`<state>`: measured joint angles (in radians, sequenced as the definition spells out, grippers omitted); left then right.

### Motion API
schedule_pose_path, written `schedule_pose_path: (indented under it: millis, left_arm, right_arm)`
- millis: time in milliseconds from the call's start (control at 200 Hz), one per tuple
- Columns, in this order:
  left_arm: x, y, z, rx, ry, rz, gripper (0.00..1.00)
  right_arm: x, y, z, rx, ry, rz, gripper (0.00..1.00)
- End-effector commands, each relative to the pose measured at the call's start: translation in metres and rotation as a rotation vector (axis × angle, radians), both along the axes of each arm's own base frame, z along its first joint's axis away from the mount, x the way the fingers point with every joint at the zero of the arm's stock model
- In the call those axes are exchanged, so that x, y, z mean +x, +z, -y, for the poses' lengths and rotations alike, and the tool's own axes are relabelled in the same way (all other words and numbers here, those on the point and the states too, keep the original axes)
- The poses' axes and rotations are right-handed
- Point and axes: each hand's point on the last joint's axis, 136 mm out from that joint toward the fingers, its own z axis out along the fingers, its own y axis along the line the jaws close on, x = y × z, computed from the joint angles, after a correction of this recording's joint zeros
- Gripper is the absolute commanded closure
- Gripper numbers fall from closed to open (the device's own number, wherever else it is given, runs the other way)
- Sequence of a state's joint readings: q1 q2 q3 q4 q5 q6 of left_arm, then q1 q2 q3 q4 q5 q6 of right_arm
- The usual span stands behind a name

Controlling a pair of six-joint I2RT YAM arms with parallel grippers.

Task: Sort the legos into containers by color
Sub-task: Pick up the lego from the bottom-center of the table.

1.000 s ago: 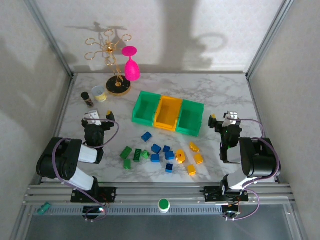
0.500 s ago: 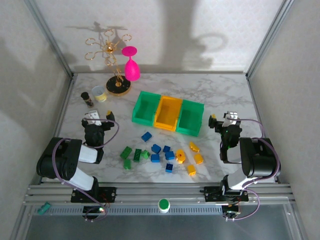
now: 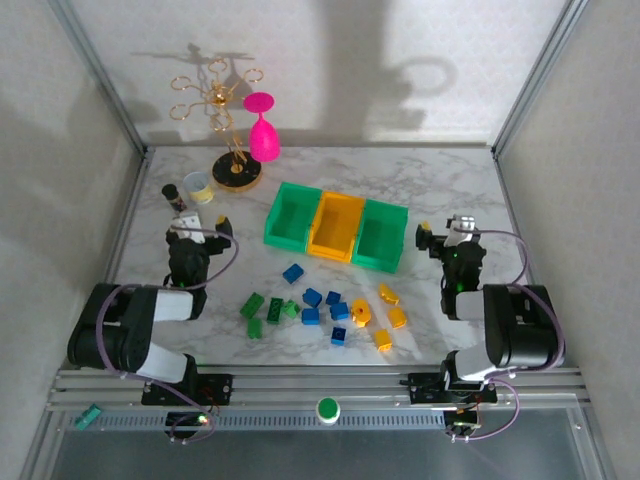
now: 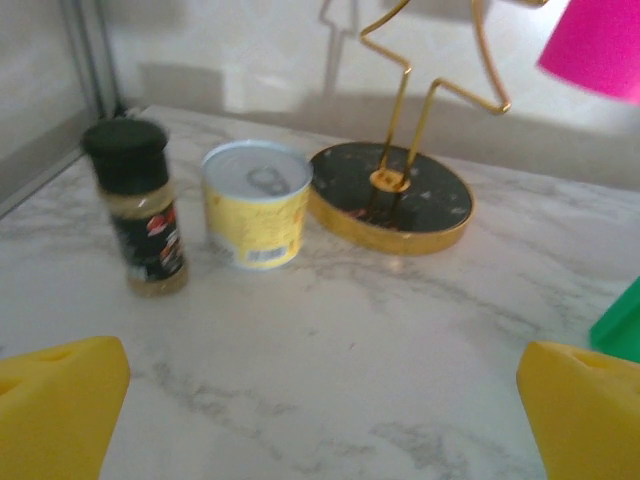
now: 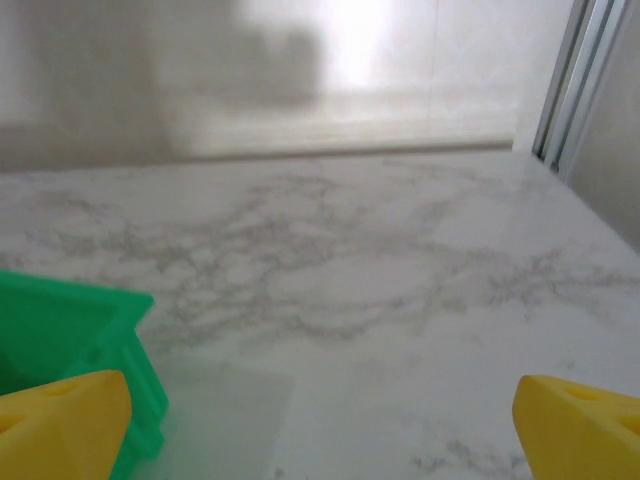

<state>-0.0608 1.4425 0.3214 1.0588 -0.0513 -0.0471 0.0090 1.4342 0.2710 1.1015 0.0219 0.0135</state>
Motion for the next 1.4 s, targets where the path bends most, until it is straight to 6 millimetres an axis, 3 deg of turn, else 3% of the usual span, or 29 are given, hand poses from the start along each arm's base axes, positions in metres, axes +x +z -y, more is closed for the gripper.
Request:
schedule_pose_path:
  millis: [0,185,335,491,621,756,886,971,1196,1392]
  left_arm:
    - [0.002,0.022,0.006,0.005,-0.045,0.005,0.01]
    - [-0.018,0.085,0.006,-0.071,-0.052,0.160,0.01]
    - [-0.021,0.121,0.006,-0.210,-0.054,0.195,0.01]
    - [-0.027,0.131,0.000,-0.368,-0.024,0.205,0.01]
    - [-0.041,0.123,-0.030,-0.527,0.161,0.216,0.01]
    - [-0.039,0.117,-0.026,-0.541,0.147,0.142,0.01]
    - [-0.031,0.097,0.000,-0.548,0.054,0.011,0.01]
    - [-0.035,0.096,0.020,-0.550,0.000,-0.008,0.01]
    - [-0.048,0.089,0.107,-0.479,-0.238,-0.122,0.01]
    - [-0.067,0.076,0.163,-0.451,-0.401,-0.220,0.01]
  right_arm:
    - [-0.005,0.032,0.003,0.011,-0.018,0.064,0.01]
    - [-0.009,0.088,-0.002,0.140,0.004,0.128,0.01]
    - [-0.009,0.095,0.011,0.319,-0.103,0.057,0.01]
    - [-0.019,0.085,0.018,0.415,-0.165,-0.016,0.01]
    - [-0.023,0.079,0.017,0.419,-0.171,-0.071,0.01]
    - [-0.029,0.074,0.013,0.437,-0.174,-0.147,0.01]
    - [-0.031,0.057,-0.002,0.439,-0.148,-0.275,0.01]
    - [-0.035,0.047,-0.017,0.422,-0.129,-0.342,0.01]
    - [-0.055,0.024,-0.058,0.401,-0.087,-0.509,0.01]
    - [-0.082,0.004,-0.094,0.338,-0.052,-0.641,0.01]
